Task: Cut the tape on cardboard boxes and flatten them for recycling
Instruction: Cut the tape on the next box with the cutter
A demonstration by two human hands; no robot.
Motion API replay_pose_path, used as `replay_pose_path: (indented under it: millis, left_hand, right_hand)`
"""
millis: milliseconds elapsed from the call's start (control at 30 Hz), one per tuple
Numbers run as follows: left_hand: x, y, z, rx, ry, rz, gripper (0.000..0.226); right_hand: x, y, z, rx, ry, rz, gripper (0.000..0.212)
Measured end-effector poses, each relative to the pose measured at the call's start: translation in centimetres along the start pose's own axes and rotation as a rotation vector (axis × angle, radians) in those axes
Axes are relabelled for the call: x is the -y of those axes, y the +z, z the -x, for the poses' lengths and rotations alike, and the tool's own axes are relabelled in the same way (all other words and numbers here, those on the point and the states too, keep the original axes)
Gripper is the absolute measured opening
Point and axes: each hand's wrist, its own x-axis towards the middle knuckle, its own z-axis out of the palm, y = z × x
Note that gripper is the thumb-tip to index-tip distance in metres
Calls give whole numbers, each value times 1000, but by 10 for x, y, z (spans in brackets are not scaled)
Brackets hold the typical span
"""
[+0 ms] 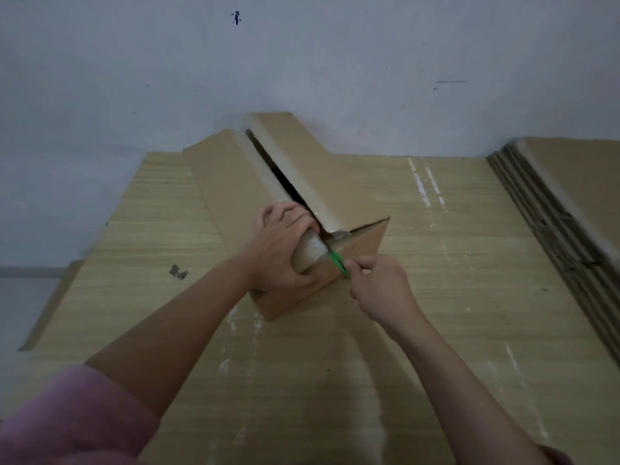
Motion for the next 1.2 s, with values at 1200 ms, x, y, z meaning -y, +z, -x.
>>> replay_pose_path:
  millis: [1200]
  left_hand:
    - [-33, -34, -18, -20, 34, 1, 74]
  right_hand:
    - [-30, -10, -16, -238, -772, 186, 44]
